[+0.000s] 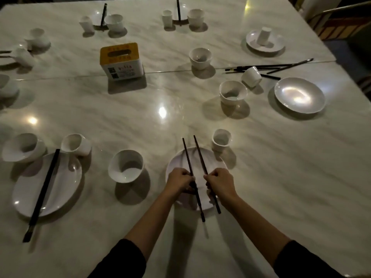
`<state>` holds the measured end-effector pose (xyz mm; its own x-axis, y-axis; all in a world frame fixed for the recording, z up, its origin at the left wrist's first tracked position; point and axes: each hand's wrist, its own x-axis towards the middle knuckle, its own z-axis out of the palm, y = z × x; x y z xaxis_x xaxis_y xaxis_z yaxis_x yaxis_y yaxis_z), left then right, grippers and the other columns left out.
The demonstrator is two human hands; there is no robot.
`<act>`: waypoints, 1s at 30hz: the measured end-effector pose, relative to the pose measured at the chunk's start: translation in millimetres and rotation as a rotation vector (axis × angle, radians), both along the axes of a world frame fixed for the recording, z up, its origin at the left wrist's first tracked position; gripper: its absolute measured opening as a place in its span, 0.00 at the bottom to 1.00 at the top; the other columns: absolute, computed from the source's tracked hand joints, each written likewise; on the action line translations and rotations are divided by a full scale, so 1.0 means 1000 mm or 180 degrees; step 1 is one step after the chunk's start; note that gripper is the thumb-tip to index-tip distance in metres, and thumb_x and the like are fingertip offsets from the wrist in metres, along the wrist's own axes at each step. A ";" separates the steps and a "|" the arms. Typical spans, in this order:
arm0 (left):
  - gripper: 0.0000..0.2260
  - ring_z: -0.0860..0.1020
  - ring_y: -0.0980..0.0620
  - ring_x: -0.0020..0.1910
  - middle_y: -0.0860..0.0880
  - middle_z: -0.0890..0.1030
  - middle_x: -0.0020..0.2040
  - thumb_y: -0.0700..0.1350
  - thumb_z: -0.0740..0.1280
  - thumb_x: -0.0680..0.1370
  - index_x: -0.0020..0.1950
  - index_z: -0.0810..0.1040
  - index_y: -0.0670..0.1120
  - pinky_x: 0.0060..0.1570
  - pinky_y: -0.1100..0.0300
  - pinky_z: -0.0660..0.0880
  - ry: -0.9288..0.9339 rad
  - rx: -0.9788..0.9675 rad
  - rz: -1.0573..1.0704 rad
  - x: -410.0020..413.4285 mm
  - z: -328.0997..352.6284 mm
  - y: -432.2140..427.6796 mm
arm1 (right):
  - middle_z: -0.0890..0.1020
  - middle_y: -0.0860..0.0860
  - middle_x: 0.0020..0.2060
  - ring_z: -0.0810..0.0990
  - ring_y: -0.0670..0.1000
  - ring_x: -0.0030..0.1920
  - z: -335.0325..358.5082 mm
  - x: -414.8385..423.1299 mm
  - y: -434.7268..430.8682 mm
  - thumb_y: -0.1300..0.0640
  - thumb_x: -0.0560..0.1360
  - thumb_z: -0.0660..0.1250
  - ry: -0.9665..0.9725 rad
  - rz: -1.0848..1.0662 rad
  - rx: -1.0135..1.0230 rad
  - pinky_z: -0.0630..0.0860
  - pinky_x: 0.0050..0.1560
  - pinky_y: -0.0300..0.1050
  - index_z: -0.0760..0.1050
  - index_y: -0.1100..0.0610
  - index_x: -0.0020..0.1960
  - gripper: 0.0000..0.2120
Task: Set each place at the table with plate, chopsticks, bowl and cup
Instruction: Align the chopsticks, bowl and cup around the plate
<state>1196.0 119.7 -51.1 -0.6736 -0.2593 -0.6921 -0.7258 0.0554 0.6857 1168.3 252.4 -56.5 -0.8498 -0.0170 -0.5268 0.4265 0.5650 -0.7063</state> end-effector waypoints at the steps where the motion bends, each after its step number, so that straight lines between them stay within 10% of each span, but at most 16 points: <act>1: 0.04 0.83 0.41 0.40 0.36 0.82 0.43 0.34 0.68 0.75 0.40 0.79 0.39 0.36 0.52 0.83 -0.0032 0.0020 0.0004 0.003 0.000 0.003 | 0.82 0.57 0.34 0.82 0.54 0.32 -0.001 0.002 0.002 0.59 0.75 0.68 0.0046 0.0112 0.0112 0.83 0.39 0.53 0.75 0.61 0.40 0.07; 30: 0.09 0.83 0.38 0.44 0.34 0.83 0.47 0.32 0.69 0.73 0.53 0.80 0.36 0.48 0.47 0.81 0.0060 -0.0121 -0.0069 0.016 0.003 0.015 | 0.83 0.62 0.43 0.85 0.56 0.35 0.011 0.017 0.013 0.65 0.76 0.66 -0.0262 0.0798 -0.0217 0.83 0.36 0.50 0.78 0.62 0.58 0.11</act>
